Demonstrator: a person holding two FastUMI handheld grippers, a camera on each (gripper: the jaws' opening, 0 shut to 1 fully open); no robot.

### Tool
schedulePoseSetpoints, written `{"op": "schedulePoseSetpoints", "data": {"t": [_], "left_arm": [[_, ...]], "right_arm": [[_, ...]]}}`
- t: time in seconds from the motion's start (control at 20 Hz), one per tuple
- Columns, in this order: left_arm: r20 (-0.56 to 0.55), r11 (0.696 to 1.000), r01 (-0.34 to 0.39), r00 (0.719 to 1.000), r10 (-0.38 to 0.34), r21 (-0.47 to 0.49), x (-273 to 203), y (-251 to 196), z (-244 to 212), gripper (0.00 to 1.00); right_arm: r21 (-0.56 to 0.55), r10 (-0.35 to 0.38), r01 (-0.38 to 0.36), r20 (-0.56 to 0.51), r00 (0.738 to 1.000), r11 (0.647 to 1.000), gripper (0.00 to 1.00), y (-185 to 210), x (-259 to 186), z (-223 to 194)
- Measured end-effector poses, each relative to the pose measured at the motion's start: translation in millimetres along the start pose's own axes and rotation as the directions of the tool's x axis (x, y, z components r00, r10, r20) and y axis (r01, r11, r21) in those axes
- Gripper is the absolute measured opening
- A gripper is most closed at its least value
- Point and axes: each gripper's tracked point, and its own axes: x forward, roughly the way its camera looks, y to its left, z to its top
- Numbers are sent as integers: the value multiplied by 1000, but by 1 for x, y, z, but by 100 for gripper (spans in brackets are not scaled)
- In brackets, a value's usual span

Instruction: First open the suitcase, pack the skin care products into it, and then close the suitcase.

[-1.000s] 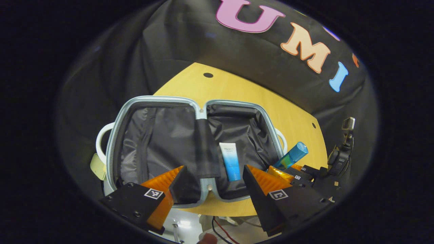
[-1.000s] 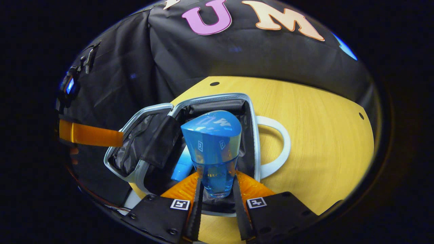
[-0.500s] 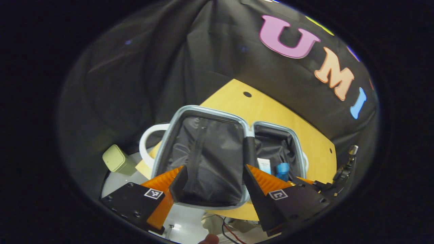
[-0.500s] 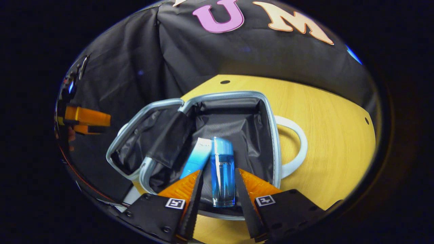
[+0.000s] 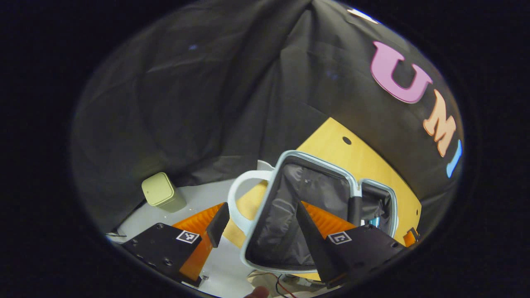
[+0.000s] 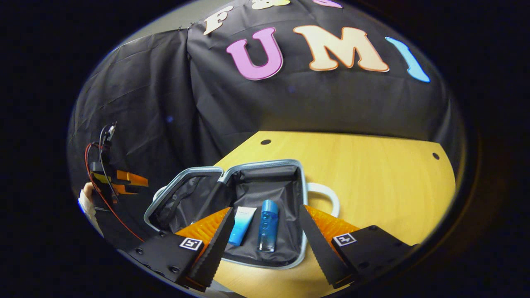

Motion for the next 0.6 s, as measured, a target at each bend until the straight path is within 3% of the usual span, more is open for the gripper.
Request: {"op": "schedulePoseSetpoints", "data": {"t": [0.25, 0.45, 0.5, 0.55, 0.6], "left_arm": [[-51, 997, -32, 998, 28, -75, 46, 40, -14, 96], [-109, 989, 9, 994, -25, -145, 69, 47, -24, 99], [-120, 987, 25, 992, -44, -158, 72, 46, -27, 95], [-129, 985, 38, 990, -61, -167, 73, 45, -27, 96], [-138, 984, 49, 988, -74, -172, 78, 43, -29, 82]], "right_arm": [[-18, -129, 131, 89, 988, 991, 98, -47, -28, 36], [-15, -197, 200, 130, 972, 980, 98, -73, -48, 52], [-16, -216, 220, 131, 968, 975, 94, -79, -50, 50], [-15, -229, 233, 126, 965, 972, 98, -83, -53, 47], [-13, -237, 240, 119, 964, 971, 98, -85, -54, 44]]}}
